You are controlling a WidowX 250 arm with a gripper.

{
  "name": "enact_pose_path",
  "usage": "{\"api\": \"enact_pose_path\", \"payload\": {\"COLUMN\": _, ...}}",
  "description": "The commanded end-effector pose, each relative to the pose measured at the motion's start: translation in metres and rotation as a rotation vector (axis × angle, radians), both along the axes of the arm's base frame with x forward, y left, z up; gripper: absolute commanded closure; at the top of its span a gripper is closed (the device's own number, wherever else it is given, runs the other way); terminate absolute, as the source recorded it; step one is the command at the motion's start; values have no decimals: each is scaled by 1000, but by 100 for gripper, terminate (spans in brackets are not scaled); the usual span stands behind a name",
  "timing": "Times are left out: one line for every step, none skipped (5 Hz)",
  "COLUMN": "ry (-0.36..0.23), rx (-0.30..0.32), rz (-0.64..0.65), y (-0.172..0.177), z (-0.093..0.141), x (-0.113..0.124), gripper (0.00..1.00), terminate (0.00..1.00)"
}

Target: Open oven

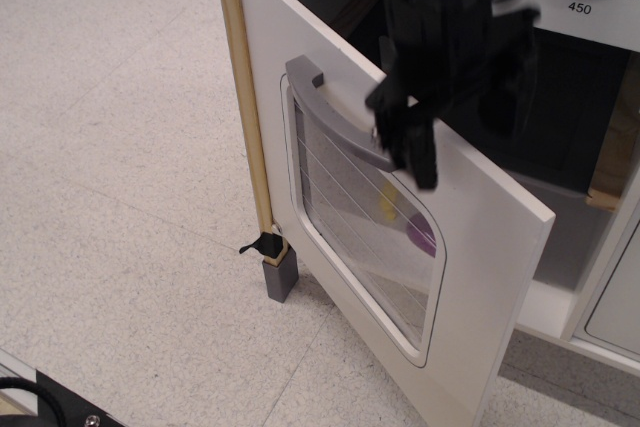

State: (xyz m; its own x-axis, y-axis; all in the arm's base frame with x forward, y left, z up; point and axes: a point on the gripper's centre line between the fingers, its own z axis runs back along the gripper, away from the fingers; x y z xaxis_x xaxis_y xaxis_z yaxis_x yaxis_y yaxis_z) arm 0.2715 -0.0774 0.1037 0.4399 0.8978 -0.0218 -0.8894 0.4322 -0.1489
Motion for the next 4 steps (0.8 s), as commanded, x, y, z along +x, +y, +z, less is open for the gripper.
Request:
{"api": "enact_pose_path", "payload": {"ry": -20, "rx": 14, "rz": -53, "y": 24, "z": -8, "x": -13, "gripper": 0, "terminate": 0}}
{"api": "enact_pose_path", "payload": {"ry": 12, "rx": 24, "rz": -106, "y": 36, "z": -5, "x": -28, "gripper": 0, "terminate": 0}}
{"api": "enact_pose_path", "payload": {"ry": 22, "rx": 68, "rz": -225, "y": 54, "z": -7, "x": -43, "gripper": 0, "terminate": 0}}
{"api": "enact_pose_path", "payload": {"ry": 58, "rx": 184, "rz": -399, "y": 83, "z": -13, "x": -57, "gripper": 0, "terminate": 0}}
